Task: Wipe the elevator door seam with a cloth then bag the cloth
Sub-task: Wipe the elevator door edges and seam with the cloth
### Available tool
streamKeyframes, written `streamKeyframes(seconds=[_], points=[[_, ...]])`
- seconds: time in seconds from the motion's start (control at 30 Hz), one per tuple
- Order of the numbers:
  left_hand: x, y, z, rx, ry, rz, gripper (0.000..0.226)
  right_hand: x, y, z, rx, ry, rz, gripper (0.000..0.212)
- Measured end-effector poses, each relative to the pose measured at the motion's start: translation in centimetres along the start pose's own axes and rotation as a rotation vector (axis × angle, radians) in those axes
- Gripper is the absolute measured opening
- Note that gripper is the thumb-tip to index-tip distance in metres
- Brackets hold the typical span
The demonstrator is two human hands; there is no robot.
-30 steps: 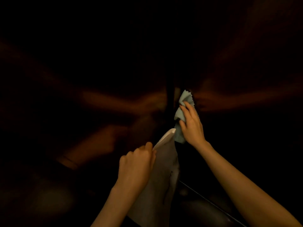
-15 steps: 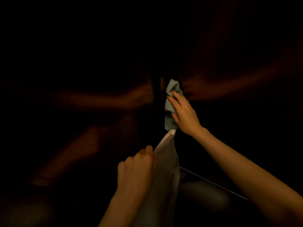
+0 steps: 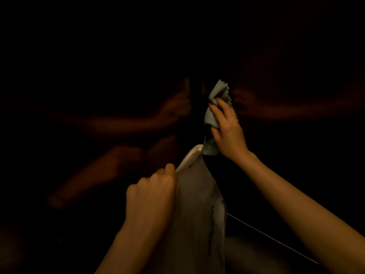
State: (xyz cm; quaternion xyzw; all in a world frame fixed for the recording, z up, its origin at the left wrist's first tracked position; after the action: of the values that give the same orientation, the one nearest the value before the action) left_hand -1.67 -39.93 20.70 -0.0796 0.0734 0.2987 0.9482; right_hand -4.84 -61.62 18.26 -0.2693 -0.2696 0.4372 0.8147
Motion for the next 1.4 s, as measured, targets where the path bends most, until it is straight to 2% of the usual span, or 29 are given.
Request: streamKeyframes(seconds=[0.17, 0.53, 0.8, 1.03, 1.23, 1.4], points=[[1.5, 0.2, -6.6, -0.064, 0.014, -0.033, 0.014, -1.2, 4.6, -5.0, -0.046, 0.069, 0.039, 0.056], [4.7, 3.2, -17.1, -0.004, 0.016, -0.020, 0.019, -3.1, 12.7, -13.1, 0.117, 0.101, -0.004, 0.058], [6.3, 4.4, -20.5, 0.003, 0.014, 0.023, 0.021, -4.5, 17.3, -17.9, 0.108, -0.107, -0.192, 0.048], [7.3, 4.8, -22.0, 0.012, 0.063, 0.092, 0.020, -5.4, 22.3, -22.7, 0.230, -0.148, -0.345, 0.051], [8.0, 6.2, -23.0, 0.085, 0.117, 0.141, 0.017, -6.3, 24.8, -25.2, 0.306, -0.148, -0.375, 0.052], [7.9, 6.5, -23.7, 0.129, 0.156, 0.155, 0.016, -7.2, 26.5, -26.9, 0.391, -0.149, -0.361, 0.043]])
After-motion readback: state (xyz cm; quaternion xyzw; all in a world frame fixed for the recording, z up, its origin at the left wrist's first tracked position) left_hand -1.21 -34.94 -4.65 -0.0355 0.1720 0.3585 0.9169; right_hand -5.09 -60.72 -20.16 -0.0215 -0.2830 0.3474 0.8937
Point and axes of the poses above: each hand's wrist, its own y-axis away from the middle knuckle, its own z-axis out of the back of the hand, x = y × z, the point moved 5 cm from there along -y, towards the middle knuckle, and after that the axes turned 14 degrees about y, right-handed, at the moved point
